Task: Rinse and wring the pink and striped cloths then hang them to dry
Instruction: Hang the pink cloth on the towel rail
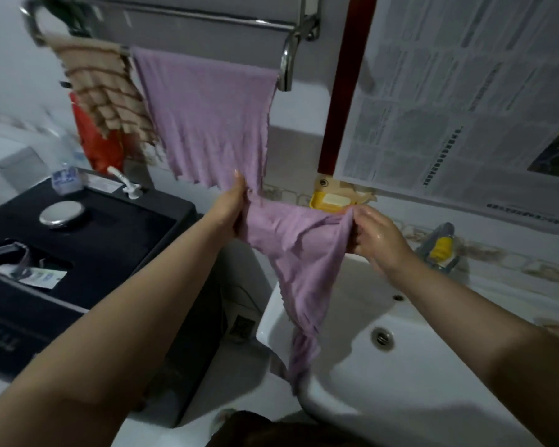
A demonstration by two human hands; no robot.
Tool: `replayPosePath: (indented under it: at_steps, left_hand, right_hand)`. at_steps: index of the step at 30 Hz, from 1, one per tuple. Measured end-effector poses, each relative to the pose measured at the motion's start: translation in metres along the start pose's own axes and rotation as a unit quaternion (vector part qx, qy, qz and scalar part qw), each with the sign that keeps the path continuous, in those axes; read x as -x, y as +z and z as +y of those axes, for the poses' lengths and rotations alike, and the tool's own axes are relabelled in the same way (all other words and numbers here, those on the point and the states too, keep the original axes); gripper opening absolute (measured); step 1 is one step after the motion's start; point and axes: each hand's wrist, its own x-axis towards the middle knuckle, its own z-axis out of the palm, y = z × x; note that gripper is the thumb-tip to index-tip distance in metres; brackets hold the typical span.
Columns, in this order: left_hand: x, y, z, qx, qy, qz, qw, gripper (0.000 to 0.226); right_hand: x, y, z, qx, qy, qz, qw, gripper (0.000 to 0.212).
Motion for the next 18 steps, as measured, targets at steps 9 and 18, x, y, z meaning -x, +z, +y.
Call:
replayPosePath:
  at_steps: [9, 18]
  left_hand:
    - [0.015, -0.069, 0.110, 0.131, 0.135, -0.258, 0.948, 0.023]
    - [-0.029, -0.149, 0.102, -0.171, 0.503, 0.121, 0.839, 0.014]
  right_hand:
    - [-0.036, 0.068, -0.049, 0.225, 0.038, -0.231, 0.946, 0.040]
    - [-0.076, 0.138, -0.103, 0.517, -0.225, 0.051, 0.825, 0.036]
